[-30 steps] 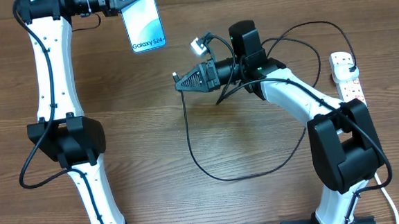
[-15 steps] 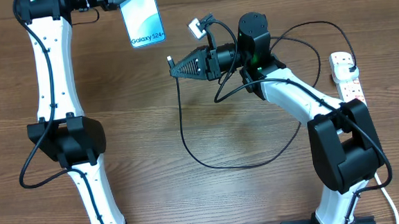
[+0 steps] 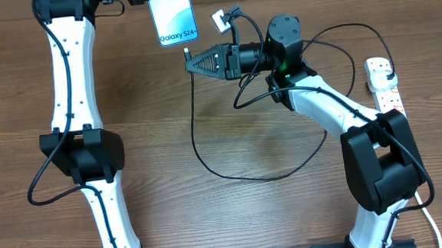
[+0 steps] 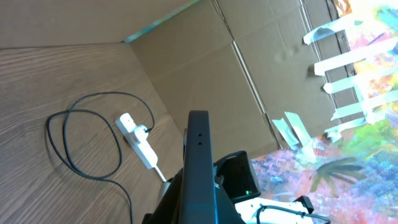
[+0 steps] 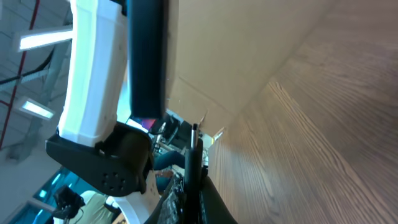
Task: Plug charger to phone and switch on socket
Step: 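Move the held connector up toward the phone's bottom port, then align the connector with the phone port held by the left gripper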
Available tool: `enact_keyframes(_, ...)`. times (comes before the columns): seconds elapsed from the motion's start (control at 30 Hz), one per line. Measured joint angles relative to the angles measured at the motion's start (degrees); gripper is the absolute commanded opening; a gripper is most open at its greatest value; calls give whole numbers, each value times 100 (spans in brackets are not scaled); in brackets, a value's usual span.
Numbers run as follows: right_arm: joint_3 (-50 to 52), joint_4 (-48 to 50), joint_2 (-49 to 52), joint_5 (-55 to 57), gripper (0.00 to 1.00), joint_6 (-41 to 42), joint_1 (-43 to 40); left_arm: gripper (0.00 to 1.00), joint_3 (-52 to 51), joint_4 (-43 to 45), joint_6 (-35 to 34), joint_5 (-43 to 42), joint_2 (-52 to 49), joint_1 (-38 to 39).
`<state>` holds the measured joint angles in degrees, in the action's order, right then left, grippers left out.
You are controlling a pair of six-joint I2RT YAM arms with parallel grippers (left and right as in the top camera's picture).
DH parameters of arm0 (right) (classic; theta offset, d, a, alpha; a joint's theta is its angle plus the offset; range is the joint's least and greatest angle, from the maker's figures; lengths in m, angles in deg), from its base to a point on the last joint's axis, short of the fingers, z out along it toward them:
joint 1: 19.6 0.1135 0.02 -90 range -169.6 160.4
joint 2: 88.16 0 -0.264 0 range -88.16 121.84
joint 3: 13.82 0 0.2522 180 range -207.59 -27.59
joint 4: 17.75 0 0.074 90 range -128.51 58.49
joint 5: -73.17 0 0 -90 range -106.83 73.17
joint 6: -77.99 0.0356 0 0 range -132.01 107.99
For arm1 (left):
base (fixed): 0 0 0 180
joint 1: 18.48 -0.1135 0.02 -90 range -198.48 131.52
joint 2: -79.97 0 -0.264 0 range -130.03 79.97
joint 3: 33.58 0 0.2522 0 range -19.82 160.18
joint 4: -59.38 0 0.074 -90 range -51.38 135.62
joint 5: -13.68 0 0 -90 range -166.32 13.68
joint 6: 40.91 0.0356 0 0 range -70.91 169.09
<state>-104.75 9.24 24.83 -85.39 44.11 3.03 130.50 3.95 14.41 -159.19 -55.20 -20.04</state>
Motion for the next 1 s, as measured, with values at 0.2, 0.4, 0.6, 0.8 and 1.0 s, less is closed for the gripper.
enact_keyframes(0.2, 0, 83, 0, 109, 4, 175, 2, 4, 0, 111, -37, 44, 0, 9)
enact_keyframes(0.4, 0, 120, 2, 149, 4, 236, 0, 4, 0, 120, -39, 201, 0, 9)
enact_keyframes(0.6, 0, 125, 0, 195, 4, 240, 0, 4, 0, 120, -57, 356, 0, 13)
enact_keyframes(0.8, 0, 173, 2, 286, 4, 238, 0, 4, 0, 120, -74, 407, 0, 72)
enact_keyframes(1.0, 0, 496, 0, 304, 4, 382, 2, 4, 0, 120, -83, 409, 0, 111)
